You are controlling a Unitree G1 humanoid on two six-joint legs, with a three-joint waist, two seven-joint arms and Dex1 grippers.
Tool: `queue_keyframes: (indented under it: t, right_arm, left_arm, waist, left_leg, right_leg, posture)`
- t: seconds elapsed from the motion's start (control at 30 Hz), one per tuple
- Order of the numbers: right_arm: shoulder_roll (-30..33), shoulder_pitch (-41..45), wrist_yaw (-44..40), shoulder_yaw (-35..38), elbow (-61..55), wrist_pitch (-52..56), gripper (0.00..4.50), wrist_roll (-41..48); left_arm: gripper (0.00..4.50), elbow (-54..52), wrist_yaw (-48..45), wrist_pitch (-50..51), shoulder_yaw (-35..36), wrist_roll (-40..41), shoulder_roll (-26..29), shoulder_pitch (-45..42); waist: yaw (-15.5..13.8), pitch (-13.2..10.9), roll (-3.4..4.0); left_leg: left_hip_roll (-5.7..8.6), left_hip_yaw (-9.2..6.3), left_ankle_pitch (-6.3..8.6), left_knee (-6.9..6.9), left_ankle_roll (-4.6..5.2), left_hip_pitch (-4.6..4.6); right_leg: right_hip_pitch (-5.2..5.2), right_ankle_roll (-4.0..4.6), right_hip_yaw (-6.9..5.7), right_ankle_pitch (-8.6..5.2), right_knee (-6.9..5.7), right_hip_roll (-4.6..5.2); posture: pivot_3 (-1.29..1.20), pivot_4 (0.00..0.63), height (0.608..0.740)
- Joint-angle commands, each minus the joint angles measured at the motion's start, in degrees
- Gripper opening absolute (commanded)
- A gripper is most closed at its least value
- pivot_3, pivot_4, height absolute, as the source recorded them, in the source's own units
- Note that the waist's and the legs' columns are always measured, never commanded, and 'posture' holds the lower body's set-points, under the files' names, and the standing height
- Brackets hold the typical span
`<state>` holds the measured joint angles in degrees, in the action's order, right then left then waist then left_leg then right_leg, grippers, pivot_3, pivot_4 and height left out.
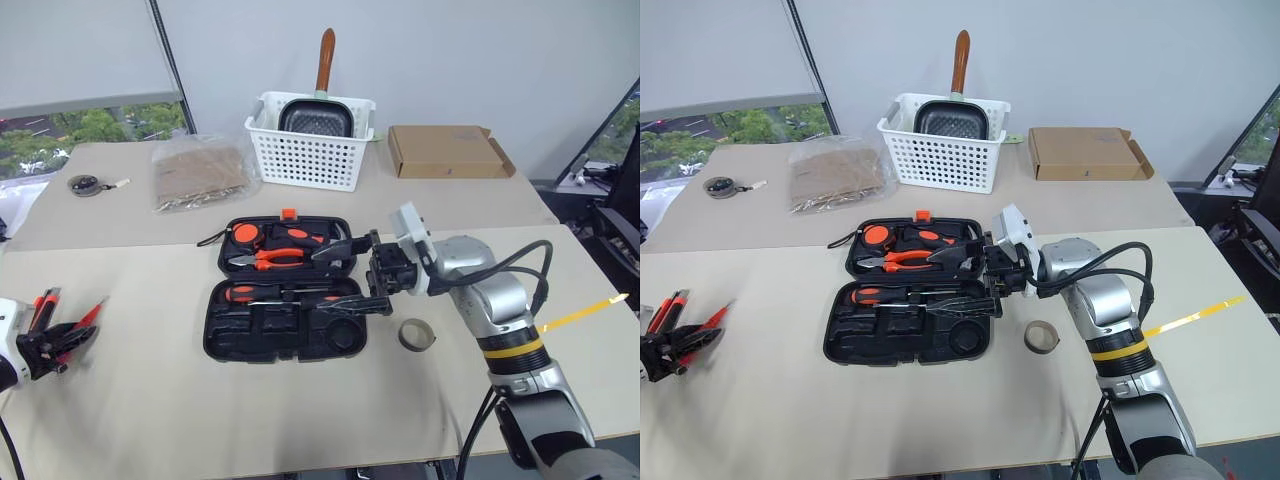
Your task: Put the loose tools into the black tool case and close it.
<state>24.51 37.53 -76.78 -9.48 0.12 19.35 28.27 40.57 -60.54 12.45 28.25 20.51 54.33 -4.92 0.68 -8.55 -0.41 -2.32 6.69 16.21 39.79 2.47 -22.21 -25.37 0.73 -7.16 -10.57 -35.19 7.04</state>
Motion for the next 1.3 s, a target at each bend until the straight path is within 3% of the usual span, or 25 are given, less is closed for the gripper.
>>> queue_keyframes:
  t: [0.03, 0.33, 0.43, 0.6, 0.9, 1.07, 1.3]
  right_arm:
    - [0.16, 0.45, -0.16, 1.76, -1.43, -0.99, 4.5, 1.48]
    - [-0.76, 1.23, -0.33, 3.19, 0.77, -2.5, 4.5, 1.69]
    - [-0.78, 0.88, 0.46, 4.3, 1.23, -2.97, 4.5, 1.69]
    - [2.09, -2.11, 1.1, 7.09, 1.85, -5.63, 4.5, 0.56]
    - [11.28, -12.13, 0.03, 15.13, 0.43, -9.31, 4.5, 1.43]
    - [12.67, -17.04, 2.02, 17.96, -3.5, -9.03, 4.5, 2.43]
    - [12.97, -19.09, 3.87, 18.67, -6.0, -8.61, 4.5, 3.12]
  left_arm:
    - [0.47, -3.62, -0.02, 1.41, 1.35, 1.35, 0.12, 2.47]
    - [0.47, -19.78, -0.28, 2.95, 5.36, 10.11, -2.92, -0.19]
    - [0.47, -27.09, -1.83, 5.52, 1.64, 12.05, -3.32, -2.76]
    - [0.47, -34.99, -8.24, 6.44, -10.57, 9.99, -2.59, -9.26]
    - [0.47, -35.17, -22.44, 0.8, -32.19, 1.57, -5.36, -22.69]
    - [0.47, -32.66, -24.82, -6.04, -38.52, -5.03, -7.03, -24.45]
    - [0.47, -25.62, -23.58, -8.75, -41.01, -9.53, -10.05, -28.47]
  waist:
    - [0.01, 0.0, 0.0]
    - [-0.82, -0.02, -0.21]
    - [-1.07, -0.03, -0.25]
    - [-1.29, -0.03, -0.25]
    - [-1.12, -0.04, -0.26]
    - [-0.91, -0.05, -0.26]
    - [-1.33, -0.05, -0.26]
  left_leg:
    - [0.0, 0.0, -0.02, 0.0, -0.03, 0.0]
    - [-0.03, -0.07, -0.08, 0.01, -0.21, -0.06]
    - [-0.03, -0.06, -0.08, 0.02, -0.25, -0.05]
    - [0.04, -0.02, -0.21, 0.02, -0.38, -0.05]
    - [0.16, 0.07, -0.41, 0.01, 0.11, -0.08]
    - [0.13, 0.12, -0.39, 0.01, 0.15, -0.02]
    - [0.05, -0.03, -0.19, 0.16, 0.55, -0.01]
  right_leg:
    - [0.0, 0.0, 0.0, 0.0, 0.0, 0.01]
    - [-0.02, 0.06, -0.05, 0.04, 0.02, 0.06]
    - [0.01, 0.11, -0.04, 0.07, 0.03, 0.07]
    - [0.09, 0.09, -0.01, 0.07, 0.04, -0.07]
    - [0.1, 0.03, 0.07, 0.03, 0.12, -0.14]
    - [0.12, -0.38, 0.14, -0.21, 0.08, -0.17]
    - [0.15, -0.4, 0.12, -0.2, 0.0, -0.21]
  posture:
    - [0.0, 0.15, 0.7]
    - [0.0, 0.15, 0.7]
    - [0.0, 0.15, 0.7]
    - [0.0, 0.15, 0.7]
    - [0.0, 0.15, 0.7]
    - [0.0, 0.15, 0.7]
    - [0.0, 0.15, 0.7]
